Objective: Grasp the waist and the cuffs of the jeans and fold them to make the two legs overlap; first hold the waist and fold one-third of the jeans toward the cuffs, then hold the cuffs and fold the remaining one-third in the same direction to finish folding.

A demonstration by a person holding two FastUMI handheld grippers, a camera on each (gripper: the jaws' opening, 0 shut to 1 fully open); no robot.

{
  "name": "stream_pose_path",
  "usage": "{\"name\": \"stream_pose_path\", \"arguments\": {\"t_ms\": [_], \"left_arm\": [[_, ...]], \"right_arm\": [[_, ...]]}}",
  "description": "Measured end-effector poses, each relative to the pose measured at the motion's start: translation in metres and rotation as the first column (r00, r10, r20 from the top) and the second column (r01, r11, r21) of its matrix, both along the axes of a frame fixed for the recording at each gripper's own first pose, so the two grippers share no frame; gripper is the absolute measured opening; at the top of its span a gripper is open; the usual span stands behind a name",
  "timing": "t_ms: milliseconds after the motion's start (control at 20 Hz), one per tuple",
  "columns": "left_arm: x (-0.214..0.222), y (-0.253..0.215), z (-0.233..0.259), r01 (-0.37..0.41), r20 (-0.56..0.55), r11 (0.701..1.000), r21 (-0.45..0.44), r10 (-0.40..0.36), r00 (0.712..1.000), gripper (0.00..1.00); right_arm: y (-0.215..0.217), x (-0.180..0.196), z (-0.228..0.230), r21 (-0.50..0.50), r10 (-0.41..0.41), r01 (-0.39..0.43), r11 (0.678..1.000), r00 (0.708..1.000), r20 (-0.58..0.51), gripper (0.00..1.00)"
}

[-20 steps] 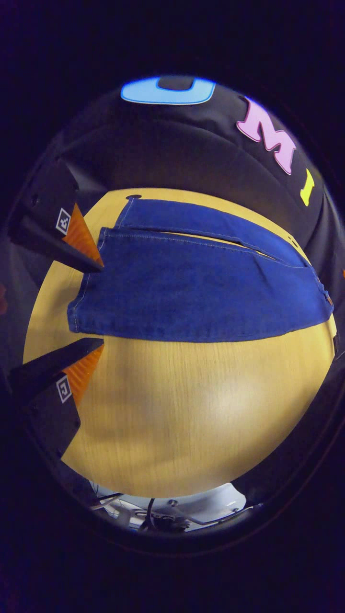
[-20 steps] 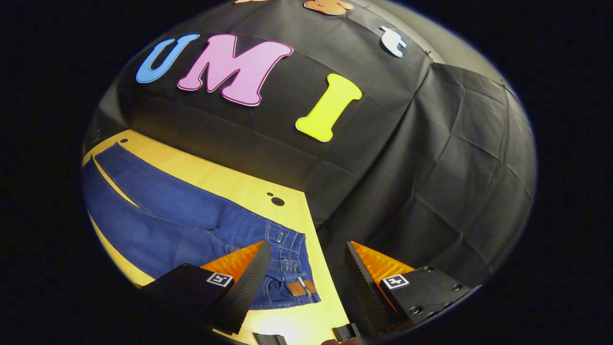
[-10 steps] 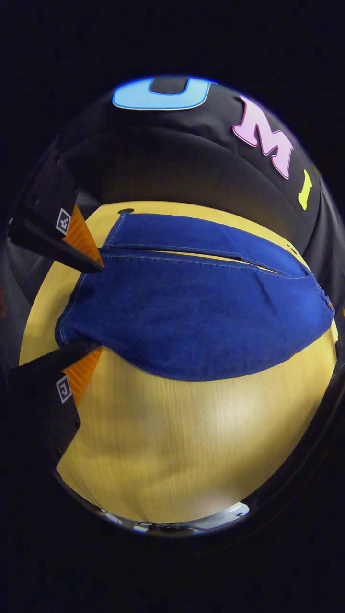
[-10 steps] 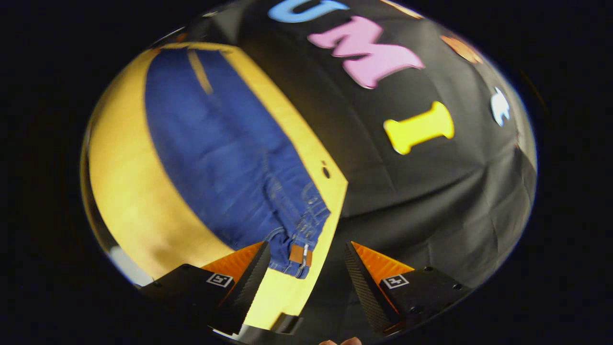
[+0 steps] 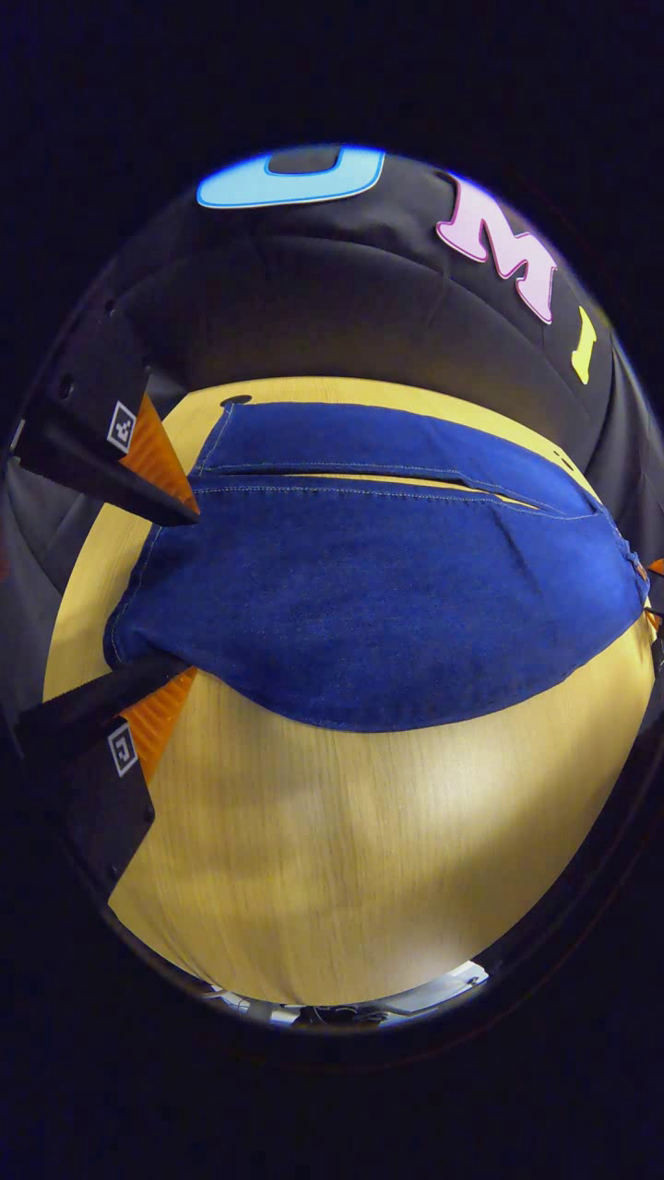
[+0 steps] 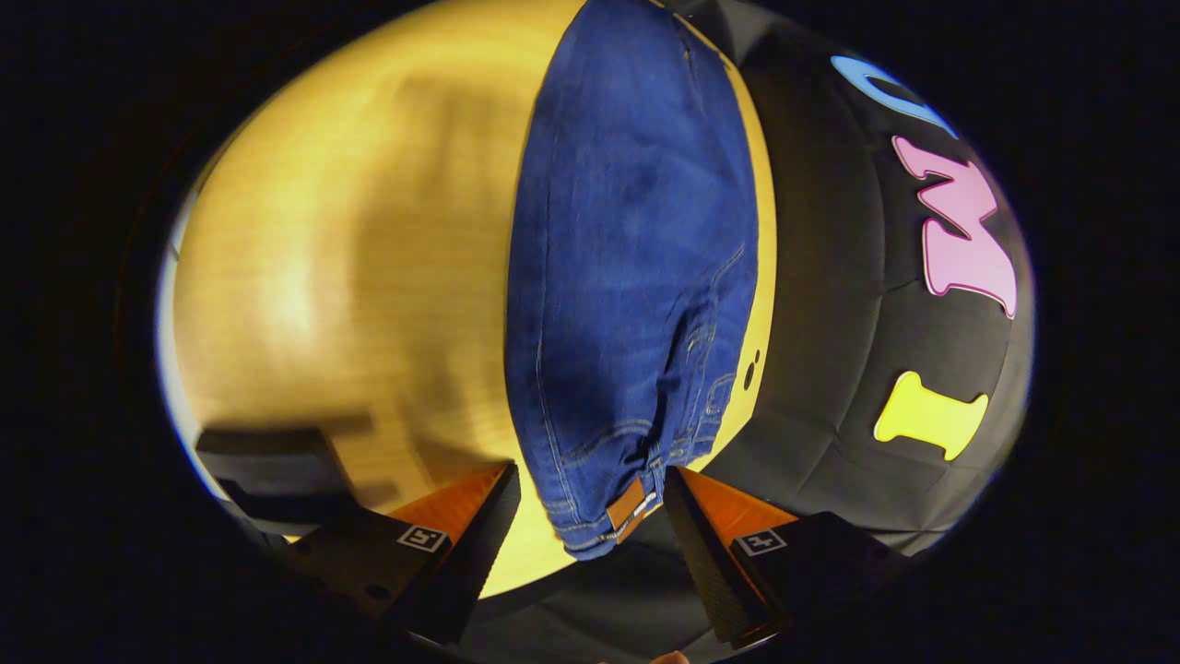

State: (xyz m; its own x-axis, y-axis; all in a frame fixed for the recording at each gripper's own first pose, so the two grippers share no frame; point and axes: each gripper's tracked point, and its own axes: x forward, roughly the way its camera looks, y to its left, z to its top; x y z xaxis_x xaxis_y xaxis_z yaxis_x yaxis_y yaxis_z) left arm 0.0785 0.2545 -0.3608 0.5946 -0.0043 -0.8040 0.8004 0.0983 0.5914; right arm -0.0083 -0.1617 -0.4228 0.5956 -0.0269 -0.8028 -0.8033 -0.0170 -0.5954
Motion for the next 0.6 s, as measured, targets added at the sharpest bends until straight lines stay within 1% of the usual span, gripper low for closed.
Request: {"name": "stream_pose_path", "arguments": {"t_ms": [100, 150, 200, 250, 300, 350, 400, 450, 500, 550, 600], "left_arm": [[0.003, -0.002, 0.001, -0.004, -0.001, 1.0, -0.012, 0.004, 1.0, 0.9], [0.006, -0.002, 0.001, -0.013, -0.002, 1.0, -0.02, 0.013, 1.0, 0.9], [0.008, -0.003, -0.001, -0.025, -0.004, 0.999, -0.028, 0.025, 1.0, 0.9], [0.008, -0.003, 0.0, -0.037, -0.006, 0.999, -0.035, 0.037, 0.999, 0.9], [0.008, -0.006, -0.002, -0.045, -0.011, 0.998, -0.037, 0.045, 0.999, 0.89], [0.008, -0.007, -0.003, -0.044, -0.018, 0.998, -0.035, 0.043, 0.999, 0.89], [0.009, -0.008, -0.004, -0.043, -0.033, 0.998, -0.036, 0.042, 0.999, 0.88], [0.008, -0.012, -0.004, -0.048, -0.049, 0.998, -0.038, 0.046, 0.998, 0.87], [0.001, -0.01, -0.008, -0.06, -0.084, 0.997, -0.047, 0.056, 0.995, 0.82], [-0.003, -0.016, -0.009, -0.067, -0.099, 0.996, -0.062, 0.06, 0.993, 0.77], [-0.005, -0.016, -0.012, -0.062, -0.116, 0.995, -0.073, 0.053, 0.992, 0.56]], "right_arm": [[-0.004, 0.004, -0.005, -0.018, 0.018, -0.018, 1.0, 1.0, 0.007, 0.94], [-0.002, 0.008, -0.007, -0.026, 0.039, -0.039, 0.999, 0.999, 0.009, 0.89], [0.002, 0.011, -0.008, -0.032, 0.056, -0.055, 0.998, 0.998, 0.014, 0.89], [0.002, 0.016, -0.01, -0.032, 0.056, -0.056, 0.998, 0.998, 0.015, 0.88], [0.002, 0.015, -0.013, -0.022, 0.037, -0.037, 0.999, 0.999, 0.0, 0.87], [0.0, 0.012, -0.021, -0.01, 0.004, -0.005, 1.0, 1.0, -0.03, 0.79], [0.0, 0.009, -0.027, 0.001, -0.02, 0.02, 1.0, 0.999, -0.048, 0.63], [0.002, 0.012, -0.028, 0.009, -0.028, 0.029, 1.0, 0.999, -0.047, 0.47], [0.003, 0.013, -0.026, 0.017, -0.043, 0.044, 0.999, 0.998, -0.041, 0.31], [0.0, 0.009, -0.027, 0.033, -0.091, 0.093, 0.995, 0.993, -0.07, 0.23], [0.002, 0.007, -0.029, 0.06, -0.141, 0.147, 0.987, 0.986, -0.087, 0.23]]}}
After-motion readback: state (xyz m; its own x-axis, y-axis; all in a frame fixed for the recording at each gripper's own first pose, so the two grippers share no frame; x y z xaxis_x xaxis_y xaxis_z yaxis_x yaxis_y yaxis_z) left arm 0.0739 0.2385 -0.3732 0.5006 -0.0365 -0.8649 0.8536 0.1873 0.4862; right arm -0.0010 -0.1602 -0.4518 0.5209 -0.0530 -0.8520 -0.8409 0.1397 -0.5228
